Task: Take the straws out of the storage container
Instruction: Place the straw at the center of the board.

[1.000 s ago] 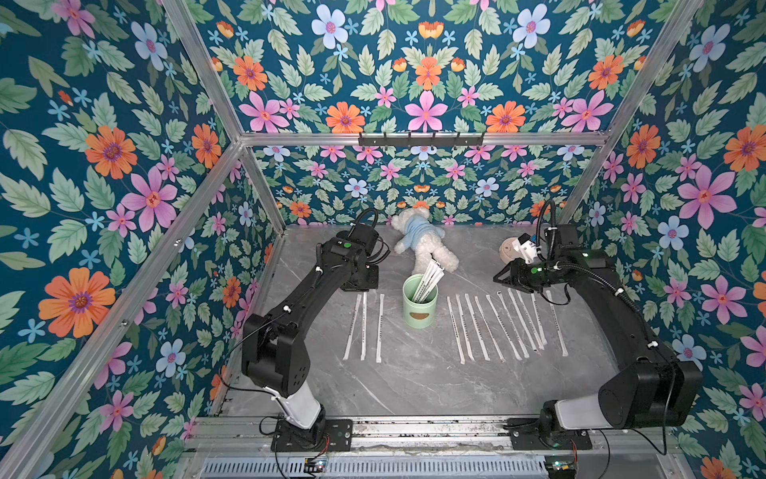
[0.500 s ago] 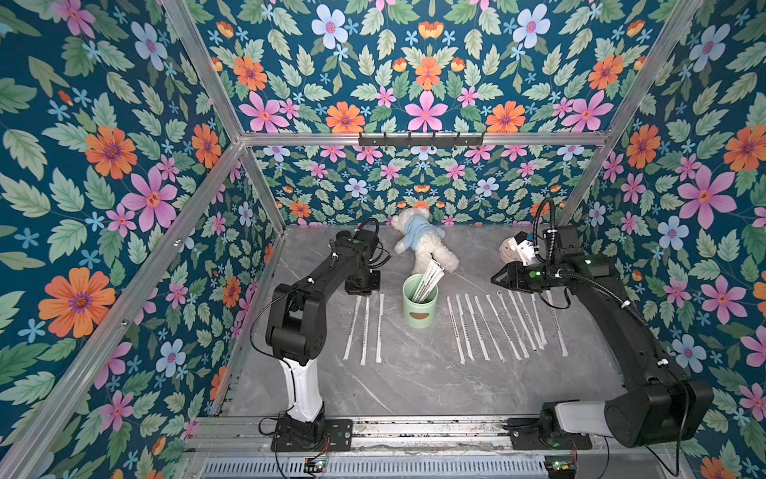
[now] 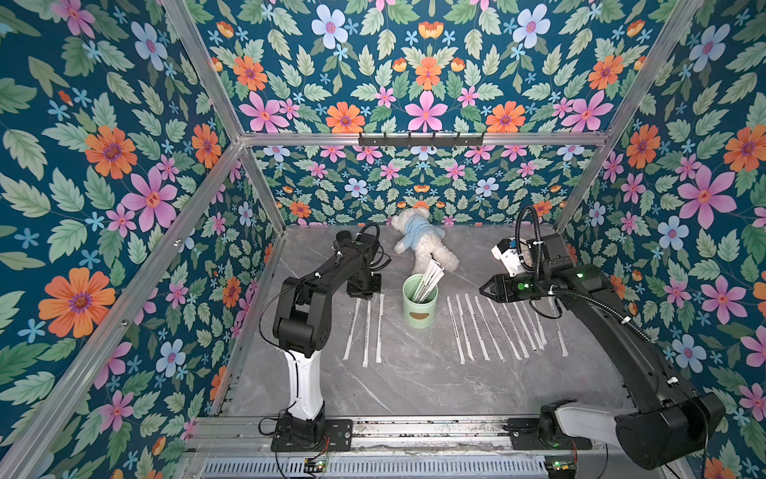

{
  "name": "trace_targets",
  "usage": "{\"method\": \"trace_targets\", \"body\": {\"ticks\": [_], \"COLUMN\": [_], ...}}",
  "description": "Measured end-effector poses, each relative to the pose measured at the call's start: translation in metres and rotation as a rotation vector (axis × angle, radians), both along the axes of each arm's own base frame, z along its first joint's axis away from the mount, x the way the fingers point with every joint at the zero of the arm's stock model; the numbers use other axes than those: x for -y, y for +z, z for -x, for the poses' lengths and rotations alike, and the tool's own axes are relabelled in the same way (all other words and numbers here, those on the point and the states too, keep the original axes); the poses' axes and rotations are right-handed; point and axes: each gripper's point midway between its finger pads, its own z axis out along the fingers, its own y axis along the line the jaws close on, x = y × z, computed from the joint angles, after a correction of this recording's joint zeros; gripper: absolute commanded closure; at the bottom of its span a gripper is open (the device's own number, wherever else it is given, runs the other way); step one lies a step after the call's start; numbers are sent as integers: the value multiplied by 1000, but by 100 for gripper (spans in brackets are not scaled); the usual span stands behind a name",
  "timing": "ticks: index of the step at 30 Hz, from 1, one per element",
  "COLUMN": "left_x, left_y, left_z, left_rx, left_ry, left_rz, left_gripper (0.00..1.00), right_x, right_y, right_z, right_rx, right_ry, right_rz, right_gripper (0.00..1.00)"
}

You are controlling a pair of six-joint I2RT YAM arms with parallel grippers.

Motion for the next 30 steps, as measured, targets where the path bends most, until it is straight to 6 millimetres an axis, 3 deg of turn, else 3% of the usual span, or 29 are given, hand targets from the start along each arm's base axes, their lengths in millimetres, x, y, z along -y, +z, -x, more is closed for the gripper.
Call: {"method": "trace_targets", "body": {"ticks": [10, 19, 30], "left_x": [-1, 0, -2], "left_y": [-14, -16, -13], "left_z": [0, -3, -5], "left_rx": [-20, -15, 1], "left_ry": [5, 6, 8], "left_rz": [0, 1, -7], "left_gripper": [88, 75, 71], "right_x": [-1, -3, -3], "right_y": [1, 1, 3], "right_z": [3, 5, 6], "right_rx": [12, 11, 9], "right_ry": [3, 3, -2], "right_rz": [0, -15, -28], "right_gripper": [54, 54, 53]}}
